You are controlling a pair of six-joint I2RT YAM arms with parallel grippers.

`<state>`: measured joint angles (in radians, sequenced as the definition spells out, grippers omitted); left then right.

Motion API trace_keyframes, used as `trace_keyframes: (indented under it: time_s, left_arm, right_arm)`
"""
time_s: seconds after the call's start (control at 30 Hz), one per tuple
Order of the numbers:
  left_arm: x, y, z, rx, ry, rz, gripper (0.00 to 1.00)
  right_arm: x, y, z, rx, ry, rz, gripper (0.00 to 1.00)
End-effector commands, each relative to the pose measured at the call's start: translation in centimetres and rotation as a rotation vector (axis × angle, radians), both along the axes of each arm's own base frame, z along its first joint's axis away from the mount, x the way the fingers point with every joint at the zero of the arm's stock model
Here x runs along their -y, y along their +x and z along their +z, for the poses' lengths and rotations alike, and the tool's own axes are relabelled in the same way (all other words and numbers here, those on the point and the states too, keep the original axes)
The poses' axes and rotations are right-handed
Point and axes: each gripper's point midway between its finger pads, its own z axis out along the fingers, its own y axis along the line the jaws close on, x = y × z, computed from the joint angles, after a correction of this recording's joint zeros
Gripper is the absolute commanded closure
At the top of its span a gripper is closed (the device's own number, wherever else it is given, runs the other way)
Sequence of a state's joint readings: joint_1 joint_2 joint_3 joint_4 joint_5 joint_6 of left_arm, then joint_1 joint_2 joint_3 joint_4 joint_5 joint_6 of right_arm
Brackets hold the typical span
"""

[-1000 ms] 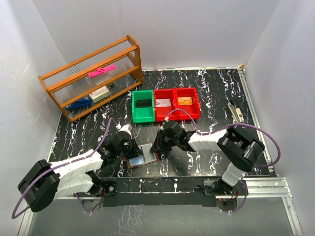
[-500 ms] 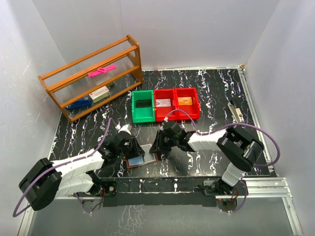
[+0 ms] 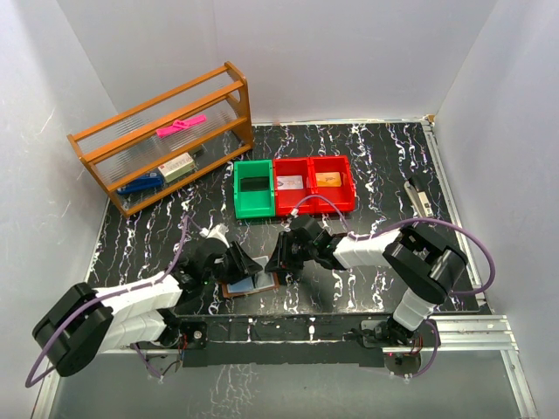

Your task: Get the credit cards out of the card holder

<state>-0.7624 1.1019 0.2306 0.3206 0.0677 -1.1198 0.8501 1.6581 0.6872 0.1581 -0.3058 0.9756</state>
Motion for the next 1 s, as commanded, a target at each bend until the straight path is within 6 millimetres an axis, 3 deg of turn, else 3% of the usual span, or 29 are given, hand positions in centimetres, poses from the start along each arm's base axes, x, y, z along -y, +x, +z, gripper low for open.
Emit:
trace_keyframes:
  time_s: [0.0,0.13,0.43,0.53,0.7,0.97]
  left_arm:
    - [-2.8,-1.1,-1.8,-0.051,0.106,0.051,0.6]
    - [-2.7,-1.3,-1.5,-0.054,0.096,0.043,0.6]
    - [-4.9,-1.7,-2.1,-0.102,0.229,0.078,0.6]
    - [-3.8,-1.6,-2.1,-0.096,0.202,0.035,0.63]
    - [-3.1,-1.9,-3.6,-0.143,0.181,0.025,0.78]
    - [-2.4,-2.3,-4.5,-0.134,0.109,0.013,0.75]
  right_arm:
    - [1.7,-1.7,-3.2,-0.061,-0.093,0.0,0.78]
    - [1.4,-1.7,-3.1,-0.065,-0.082,0.006,0.78]
    - [1.8,-1.6,-3.0,-0.057,-0.096,-0.008,0.8]
    - [1.7,-1.6,-2.9,-0.056,-0.087,-0.008,0.81]
    - [1.5,-1.7,-2.7,-0.055,-0.076,0.003,0.82]
    - [0.2,-3.2,-2.4,-0.083,-0.011,0.106,0.81]
